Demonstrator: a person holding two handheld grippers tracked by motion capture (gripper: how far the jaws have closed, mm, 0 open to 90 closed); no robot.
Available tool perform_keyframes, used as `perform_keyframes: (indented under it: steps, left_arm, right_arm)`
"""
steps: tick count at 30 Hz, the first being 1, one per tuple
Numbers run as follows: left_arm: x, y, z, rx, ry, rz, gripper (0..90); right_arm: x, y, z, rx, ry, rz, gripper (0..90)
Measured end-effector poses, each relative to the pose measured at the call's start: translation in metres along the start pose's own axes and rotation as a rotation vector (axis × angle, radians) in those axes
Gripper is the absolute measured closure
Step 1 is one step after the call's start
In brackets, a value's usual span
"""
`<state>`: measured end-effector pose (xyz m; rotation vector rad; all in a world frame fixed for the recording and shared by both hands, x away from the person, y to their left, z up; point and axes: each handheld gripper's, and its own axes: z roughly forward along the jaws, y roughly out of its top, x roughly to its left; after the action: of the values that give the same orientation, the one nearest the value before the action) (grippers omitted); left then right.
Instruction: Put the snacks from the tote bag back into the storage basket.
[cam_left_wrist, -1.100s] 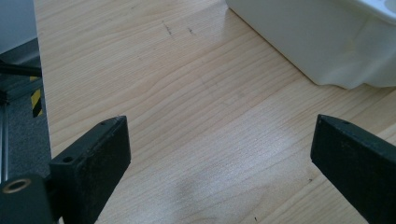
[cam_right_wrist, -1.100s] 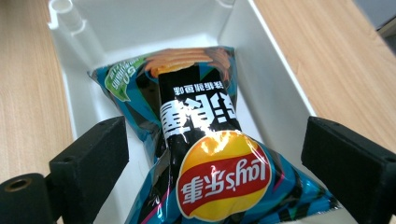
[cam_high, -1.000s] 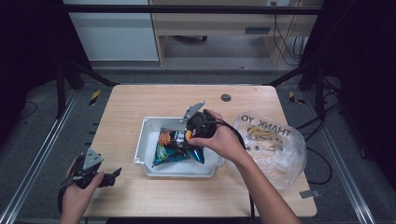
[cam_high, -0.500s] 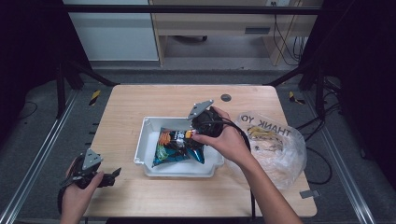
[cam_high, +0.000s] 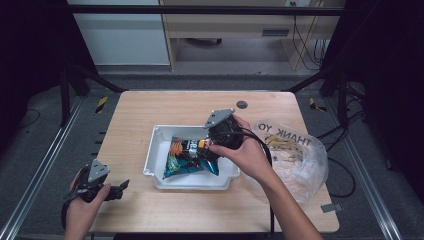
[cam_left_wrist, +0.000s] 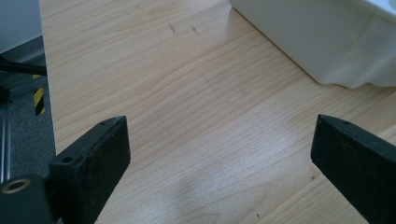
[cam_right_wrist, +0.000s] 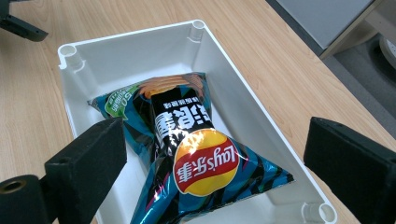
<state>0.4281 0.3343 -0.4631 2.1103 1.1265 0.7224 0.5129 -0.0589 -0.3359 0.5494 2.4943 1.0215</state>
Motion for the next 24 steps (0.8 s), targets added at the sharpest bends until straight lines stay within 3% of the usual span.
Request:
perform_keyframes:
  steps: [6, 14, 24]
  left_arm:
    - [-0.0009, 0.0004, 0.0006, 0.001, 0.0, 0.003, 4.3]
    - [-0.0006, 0.0004, 0.0002, 0.003, 0.001, 0.004, 4.2]
    - [-0.0023, 0.0009, 0.0022, 0.007, 0.005, 0.006, 4.3]
  right_arm:
    - [0.0008, 0.0004, -0.0003, -0.013, -0.03, 0.017, 5.8]
    - [0.0015, 0.0022, -0.0023, -0.033, -0.107, 0.075, 5.7]
    - [0.0069, 0.0026, -0.0012, -0.045, -0.112, 0.077, 5.7]
